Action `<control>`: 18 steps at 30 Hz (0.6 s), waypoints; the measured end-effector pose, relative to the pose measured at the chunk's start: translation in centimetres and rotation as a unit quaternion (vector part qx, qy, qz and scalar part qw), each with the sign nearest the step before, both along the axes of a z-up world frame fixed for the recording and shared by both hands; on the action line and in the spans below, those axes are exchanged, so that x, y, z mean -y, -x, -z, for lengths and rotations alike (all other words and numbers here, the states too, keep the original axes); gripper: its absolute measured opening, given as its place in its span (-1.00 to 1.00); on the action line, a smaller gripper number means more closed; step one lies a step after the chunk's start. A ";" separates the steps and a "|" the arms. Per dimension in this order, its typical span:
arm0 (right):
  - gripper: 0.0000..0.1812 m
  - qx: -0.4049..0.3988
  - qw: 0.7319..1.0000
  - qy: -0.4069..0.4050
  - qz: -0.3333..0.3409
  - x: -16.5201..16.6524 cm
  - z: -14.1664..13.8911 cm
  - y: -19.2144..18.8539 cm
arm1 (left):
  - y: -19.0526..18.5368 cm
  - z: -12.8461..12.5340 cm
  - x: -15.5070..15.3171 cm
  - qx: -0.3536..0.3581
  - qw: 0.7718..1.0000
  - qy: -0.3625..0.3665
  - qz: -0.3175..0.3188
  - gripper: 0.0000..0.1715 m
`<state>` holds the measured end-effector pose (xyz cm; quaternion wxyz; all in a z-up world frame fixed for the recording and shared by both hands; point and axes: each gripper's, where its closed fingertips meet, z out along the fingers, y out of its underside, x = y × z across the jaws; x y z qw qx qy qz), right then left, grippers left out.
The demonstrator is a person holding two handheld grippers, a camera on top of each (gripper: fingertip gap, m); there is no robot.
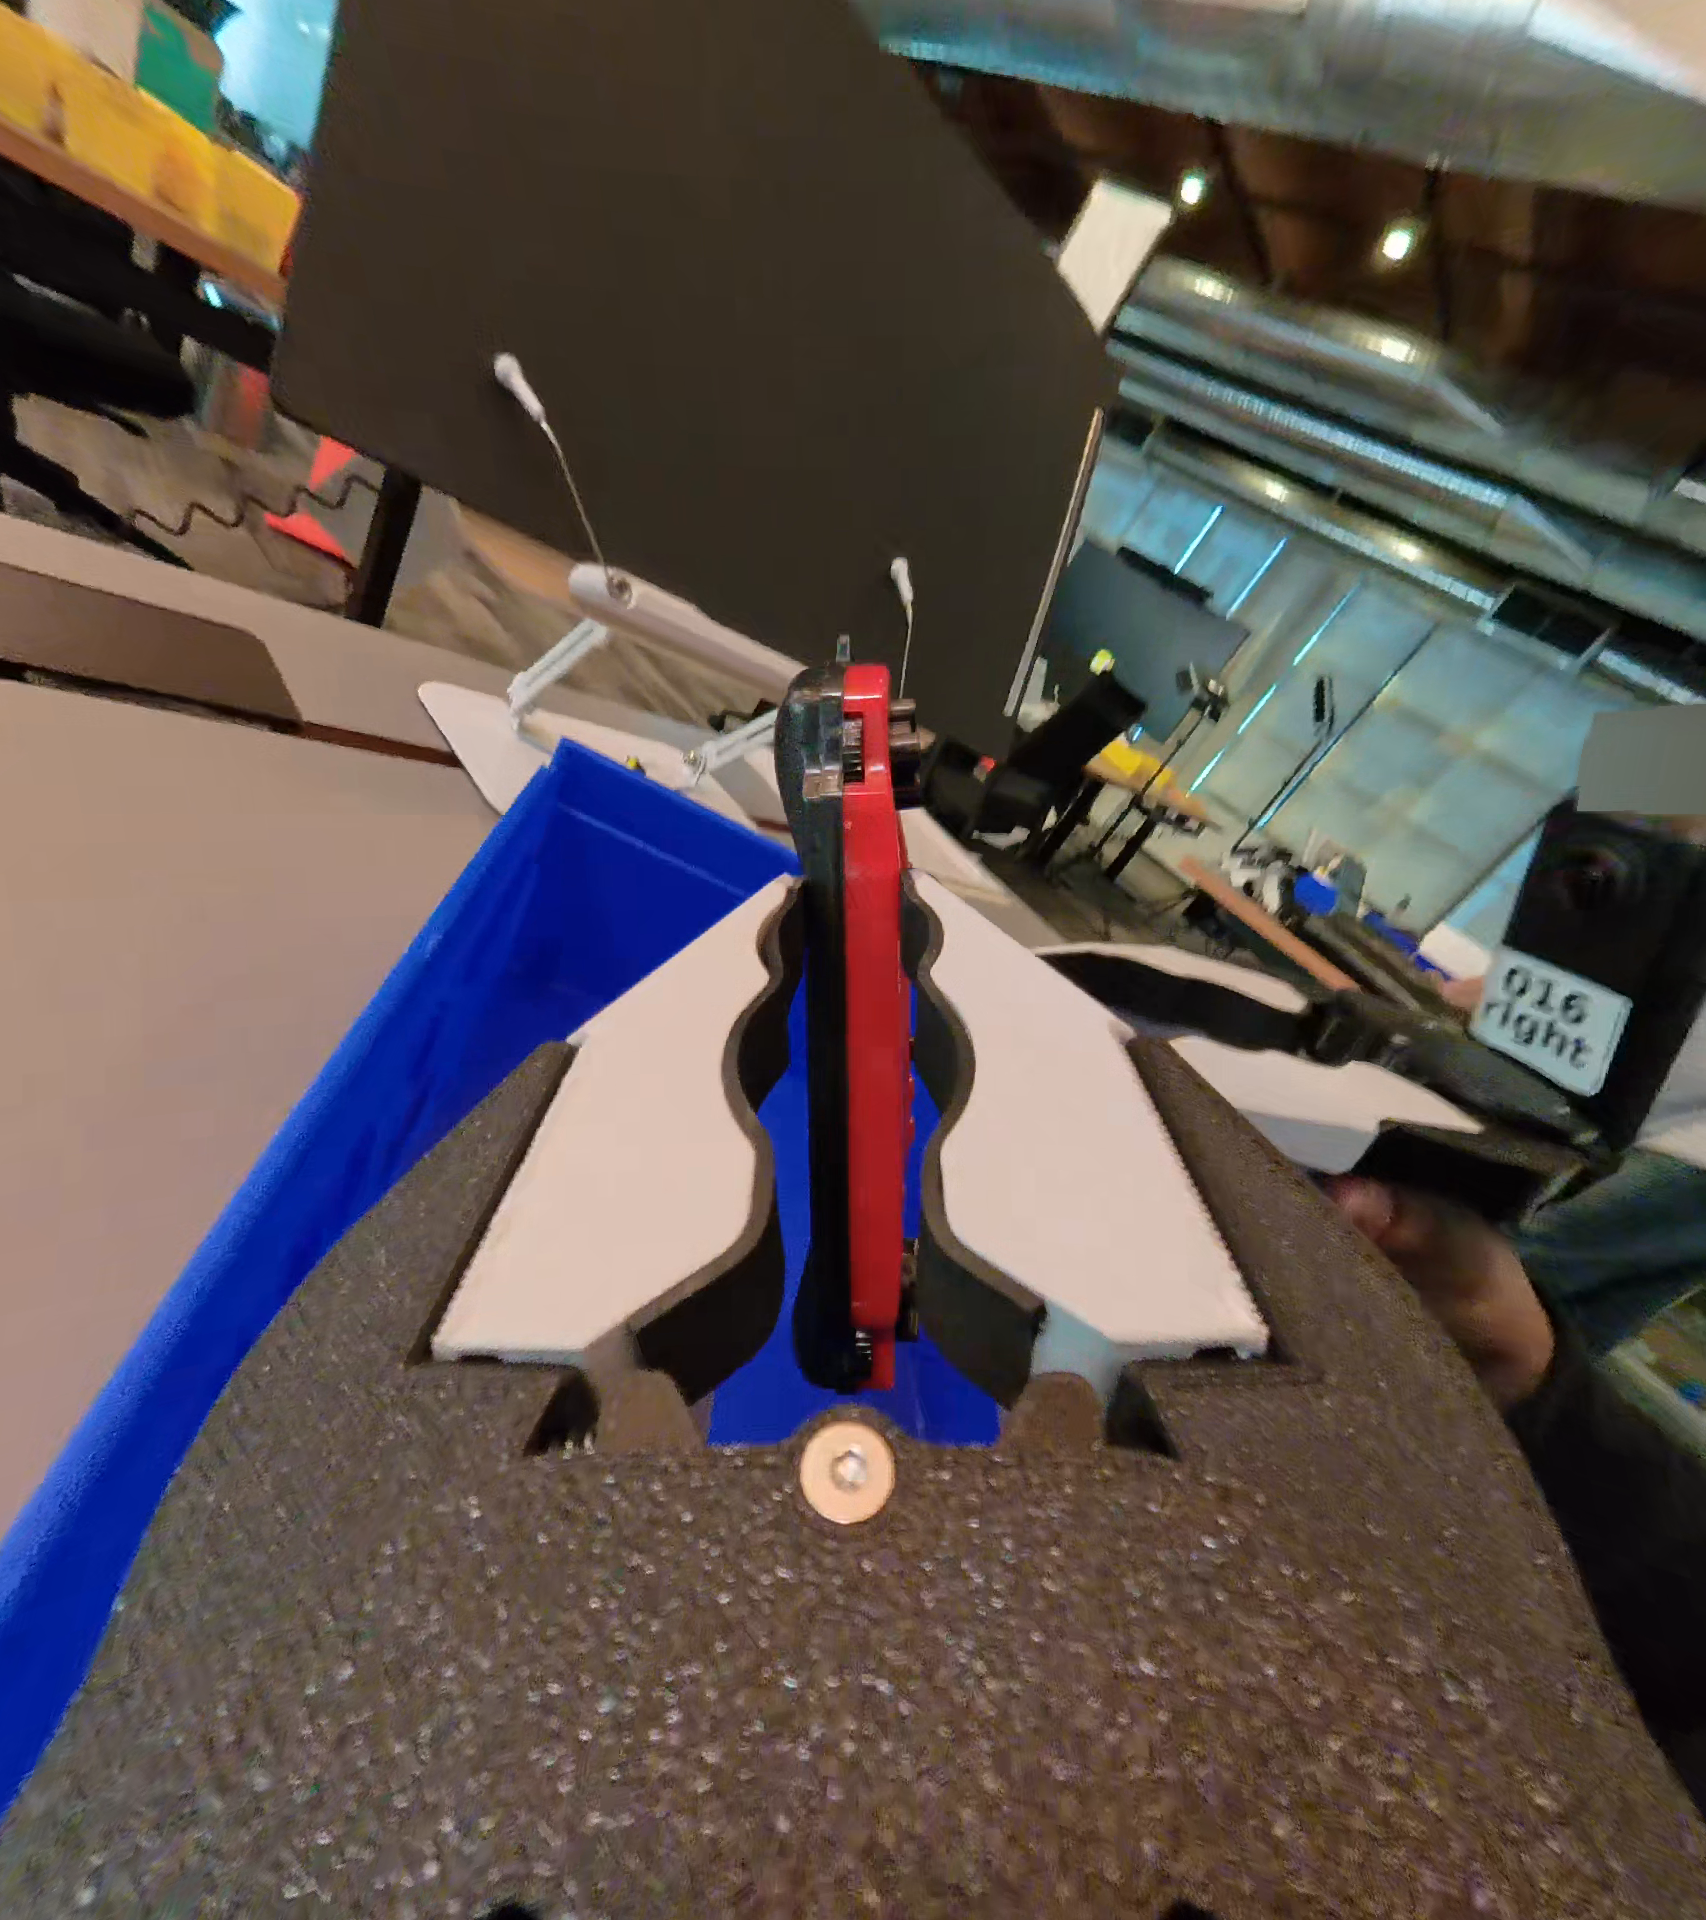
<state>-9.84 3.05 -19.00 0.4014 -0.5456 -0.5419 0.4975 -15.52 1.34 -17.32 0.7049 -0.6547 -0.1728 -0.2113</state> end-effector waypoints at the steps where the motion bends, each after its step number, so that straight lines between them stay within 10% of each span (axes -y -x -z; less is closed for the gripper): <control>1: -0.43 0.006 1.000 0.003 0.000 0.2 0.0 0.2 | 0.1 -0.6 0.2 0.012 1.000 -0.013 -0.001 -0.81; 18: -0.15 0.064 0.984 -0.166 0.029 2.9 0.2 1.7 | 0.2 -3.8 1.8 0.120 0.986 -0.112 -0.028 -0.80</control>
